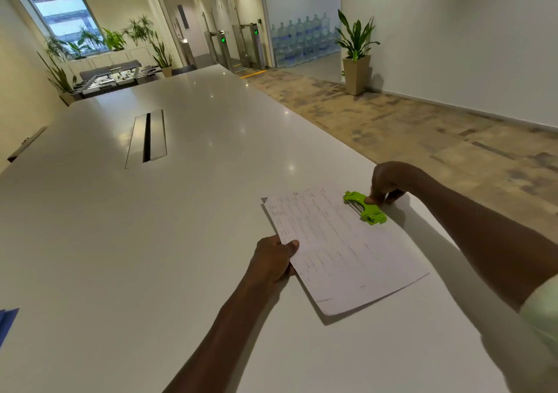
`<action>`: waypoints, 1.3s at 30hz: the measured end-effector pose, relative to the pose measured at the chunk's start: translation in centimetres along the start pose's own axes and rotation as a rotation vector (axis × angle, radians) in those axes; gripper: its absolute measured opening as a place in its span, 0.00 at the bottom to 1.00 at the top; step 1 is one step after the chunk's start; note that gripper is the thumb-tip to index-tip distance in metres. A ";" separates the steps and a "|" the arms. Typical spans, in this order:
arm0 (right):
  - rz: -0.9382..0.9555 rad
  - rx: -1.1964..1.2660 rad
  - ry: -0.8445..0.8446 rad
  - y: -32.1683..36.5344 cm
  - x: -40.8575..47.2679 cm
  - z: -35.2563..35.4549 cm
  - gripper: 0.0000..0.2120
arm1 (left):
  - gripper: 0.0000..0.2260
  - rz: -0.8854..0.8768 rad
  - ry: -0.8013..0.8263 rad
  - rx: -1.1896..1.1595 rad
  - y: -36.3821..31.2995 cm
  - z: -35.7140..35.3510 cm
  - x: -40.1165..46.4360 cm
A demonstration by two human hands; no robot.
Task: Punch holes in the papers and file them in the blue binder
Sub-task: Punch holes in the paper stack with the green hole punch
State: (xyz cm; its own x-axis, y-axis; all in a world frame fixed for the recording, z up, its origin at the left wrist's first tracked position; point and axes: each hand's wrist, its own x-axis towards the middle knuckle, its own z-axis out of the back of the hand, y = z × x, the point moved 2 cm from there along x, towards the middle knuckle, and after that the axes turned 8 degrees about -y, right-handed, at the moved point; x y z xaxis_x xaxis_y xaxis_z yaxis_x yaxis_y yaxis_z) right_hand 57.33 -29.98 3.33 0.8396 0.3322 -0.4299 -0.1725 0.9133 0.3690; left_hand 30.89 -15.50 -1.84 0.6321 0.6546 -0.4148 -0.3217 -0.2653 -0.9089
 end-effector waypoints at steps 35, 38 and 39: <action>0.525 -0.053 -0.528 2.8 3.2 -4.7 0.38 | 0.14 -0.010 0.067 0.043 0.0 0.1 0.0; 0.547 0.012 -0.357 2.7 3.1 -5.1 0.28 | 0.14 -0.013 0.059 0.044 0.2 0.1 0.2; 0.513 -0.017 -0.369 2.8 2.8 -5.0 0.31 | 0.13 -0.017 0.057 0.048 0.2 0.1 0.2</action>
State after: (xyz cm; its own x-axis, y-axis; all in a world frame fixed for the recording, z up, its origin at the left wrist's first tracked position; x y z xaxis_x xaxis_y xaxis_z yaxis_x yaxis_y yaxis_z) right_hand 56.65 -25.32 -0.97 0.7696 0.6287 0.1115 -0.6060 0.6641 0.4380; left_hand 30.83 -15.36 -2.11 0.6766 0.6169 -0.4022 -0.3432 -0.2191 -0.9133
